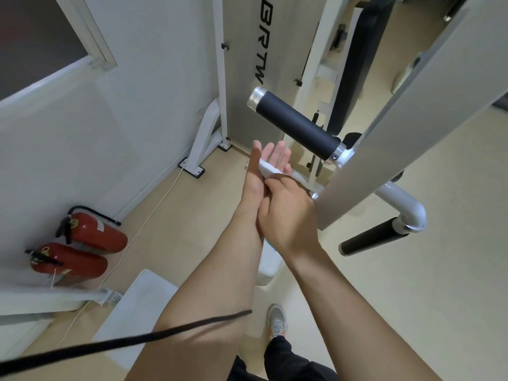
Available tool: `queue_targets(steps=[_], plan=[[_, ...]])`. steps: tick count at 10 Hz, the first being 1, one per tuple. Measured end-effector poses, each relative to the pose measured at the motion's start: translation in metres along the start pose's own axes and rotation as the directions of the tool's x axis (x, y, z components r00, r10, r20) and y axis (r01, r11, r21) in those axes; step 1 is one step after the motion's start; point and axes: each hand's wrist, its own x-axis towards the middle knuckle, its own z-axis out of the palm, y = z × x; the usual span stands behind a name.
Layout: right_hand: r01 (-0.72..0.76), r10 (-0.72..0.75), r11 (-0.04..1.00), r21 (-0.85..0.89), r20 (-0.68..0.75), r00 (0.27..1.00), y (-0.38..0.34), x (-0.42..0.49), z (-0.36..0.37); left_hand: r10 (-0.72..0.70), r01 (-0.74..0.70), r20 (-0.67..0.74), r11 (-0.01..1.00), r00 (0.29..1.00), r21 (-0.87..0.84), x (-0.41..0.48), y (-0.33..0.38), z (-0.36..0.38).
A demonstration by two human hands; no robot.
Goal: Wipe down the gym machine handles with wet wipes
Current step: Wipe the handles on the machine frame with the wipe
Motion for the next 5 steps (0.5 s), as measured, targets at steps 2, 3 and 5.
queue_targets(steps=[2, 3, 5], plan=[[0.011, 0.090, 0.969, 0.248, -0.391, 0.916, 0.000, -0.050, -0.077, -0.029, 0.032, -0.133, 0.999, 0.991, 0.027, -0.002, -0.003, 0.001], [-0.043, 0.190, 0.970, 0.239, -0.635, 0.748, 0.012, -0.041, -0.104, -0.050, 0.068, -0.149, 0.991, 0.988, 0.114, -0.004, -0.019, 0.002], [-0.363, 0.393, 0.917, 0.163, -0.513, 0.763, 0.010, -0.006, -0.114, -0.151, 0.220, -0.270, 0.945, 0.951, 0.244, -0.019, -0.054, 0.032]])
